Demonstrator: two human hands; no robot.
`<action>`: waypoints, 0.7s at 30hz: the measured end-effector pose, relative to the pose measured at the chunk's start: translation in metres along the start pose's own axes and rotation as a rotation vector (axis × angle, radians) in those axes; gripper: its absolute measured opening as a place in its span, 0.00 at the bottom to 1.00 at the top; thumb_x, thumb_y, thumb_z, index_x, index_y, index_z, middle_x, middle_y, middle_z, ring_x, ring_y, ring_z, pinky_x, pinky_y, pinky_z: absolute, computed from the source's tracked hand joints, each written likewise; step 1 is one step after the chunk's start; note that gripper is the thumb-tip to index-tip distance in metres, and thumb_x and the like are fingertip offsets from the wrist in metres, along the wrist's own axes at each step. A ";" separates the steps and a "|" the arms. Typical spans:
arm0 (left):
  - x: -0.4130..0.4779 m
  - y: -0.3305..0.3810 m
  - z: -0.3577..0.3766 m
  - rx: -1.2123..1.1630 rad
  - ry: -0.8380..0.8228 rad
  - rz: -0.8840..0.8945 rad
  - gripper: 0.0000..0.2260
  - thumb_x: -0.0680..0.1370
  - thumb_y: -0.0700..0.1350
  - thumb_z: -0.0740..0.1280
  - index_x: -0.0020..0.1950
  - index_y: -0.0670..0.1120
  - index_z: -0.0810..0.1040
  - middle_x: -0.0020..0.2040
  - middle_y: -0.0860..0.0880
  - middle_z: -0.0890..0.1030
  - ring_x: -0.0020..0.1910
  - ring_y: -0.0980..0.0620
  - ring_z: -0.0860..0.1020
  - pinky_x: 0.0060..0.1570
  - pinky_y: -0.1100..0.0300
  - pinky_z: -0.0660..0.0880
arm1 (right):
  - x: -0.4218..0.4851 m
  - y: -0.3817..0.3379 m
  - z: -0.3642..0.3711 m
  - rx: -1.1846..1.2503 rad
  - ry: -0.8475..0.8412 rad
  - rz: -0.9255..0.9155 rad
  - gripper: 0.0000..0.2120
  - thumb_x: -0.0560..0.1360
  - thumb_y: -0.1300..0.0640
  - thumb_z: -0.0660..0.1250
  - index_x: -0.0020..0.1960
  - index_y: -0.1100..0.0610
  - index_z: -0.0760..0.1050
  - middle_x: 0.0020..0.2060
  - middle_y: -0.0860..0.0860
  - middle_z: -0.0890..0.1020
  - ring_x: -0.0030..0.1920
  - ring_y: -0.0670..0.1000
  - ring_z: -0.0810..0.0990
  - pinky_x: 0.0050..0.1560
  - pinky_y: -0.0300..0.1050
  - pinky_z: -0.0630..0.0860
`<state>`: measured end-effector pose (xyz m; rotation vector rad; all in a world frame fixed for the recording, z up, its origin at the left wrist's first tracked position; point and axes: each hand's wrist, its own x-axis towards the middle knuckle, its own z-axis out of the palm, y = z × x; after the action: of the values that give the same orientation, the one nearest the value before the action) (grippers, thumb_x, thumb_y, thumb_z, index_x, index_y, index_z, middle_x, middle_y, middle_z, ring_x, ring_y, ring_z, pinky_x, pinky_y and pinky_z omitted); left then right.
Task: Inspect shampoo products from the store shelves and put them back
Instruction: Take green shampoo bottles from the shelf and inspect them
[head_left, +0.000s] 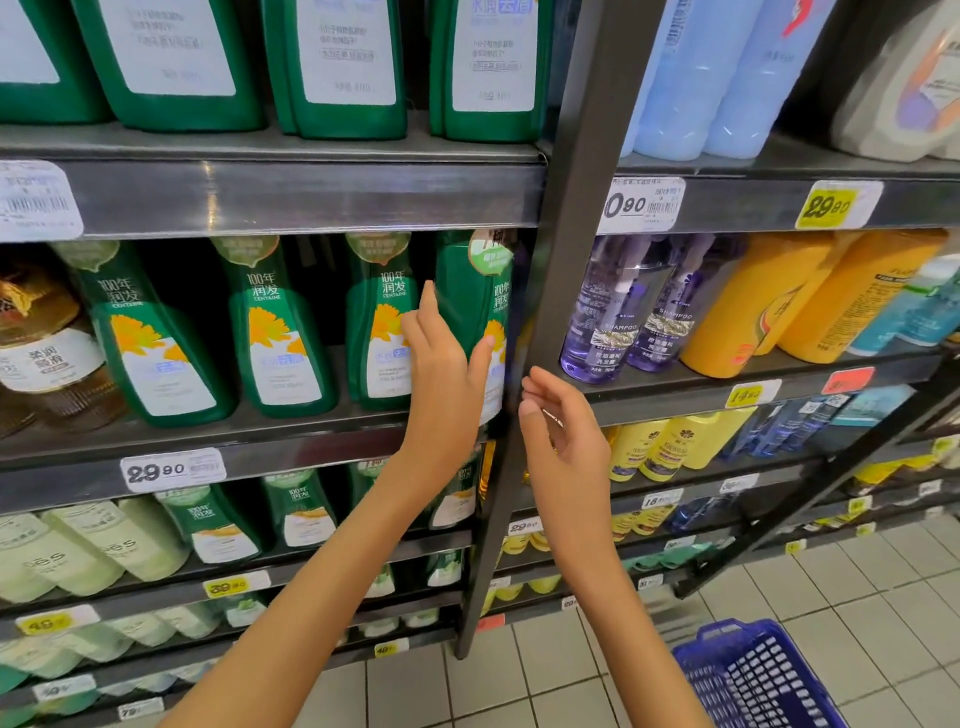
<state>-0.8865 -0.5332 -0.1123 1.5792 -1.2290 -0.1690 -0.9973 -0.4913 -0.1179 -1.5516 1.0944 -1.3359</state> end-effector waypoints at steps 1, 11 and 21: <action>-0.001 -0.003 -0.003 -0.004 0.011 0.018 0.30 0.79 0.44 0.61 0.75 0.38 0.50 0.67 0.37 0.62 0.63 0.50 0.64 0.62 0.67 0.58 | -0.001 0.001 0.000 -0.009 -0.003 0.005 0.13 0.78 0.60 0.62 0.60 0.47 0.71 0.55 0.44 0.78 0.58 0.40 0.76 0.64 0.45 0.72; -0.065 -0.007 -0.020 -0.271 -0.096 -0.074 0.31 0.79 0.44 0.62 0.76 0.46 0.47 0.75 0.51 0.54 0.72 0.64 0.52 0.67 0.75 0.51 | -0.007 0.011 0.002 -0.038 -0.099 0.127 0.18 0.79 0.54 0.61 0.68 0.53 0.68 0.58 0.47 0.75 0.61 0.44 0.74 0.60 0.36 0.71; -0.094 0.002 -0.048 -0.526 -0.171 -0.214 0.24 0.73 0.49 0.63 0.68 0.53 0.62 0.52 0.59 0.76 0.51 0.63 0.77 0.47 0.68 0.76 | -0.002 0.020 -0.010 0.286 -0.577 0.359 0.18 0.75 0.43 0.62 0.62 0.49 0.72 0.54 0.48 0.81 0.54 0.45 0.81 0.55 0.42 0.77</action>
<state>-0.8992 -0.4311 -0.1343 1.2432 -1.0297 -0.7186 -1.0095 -0.4959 -0.1367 -1.3268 0.7311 -0.6980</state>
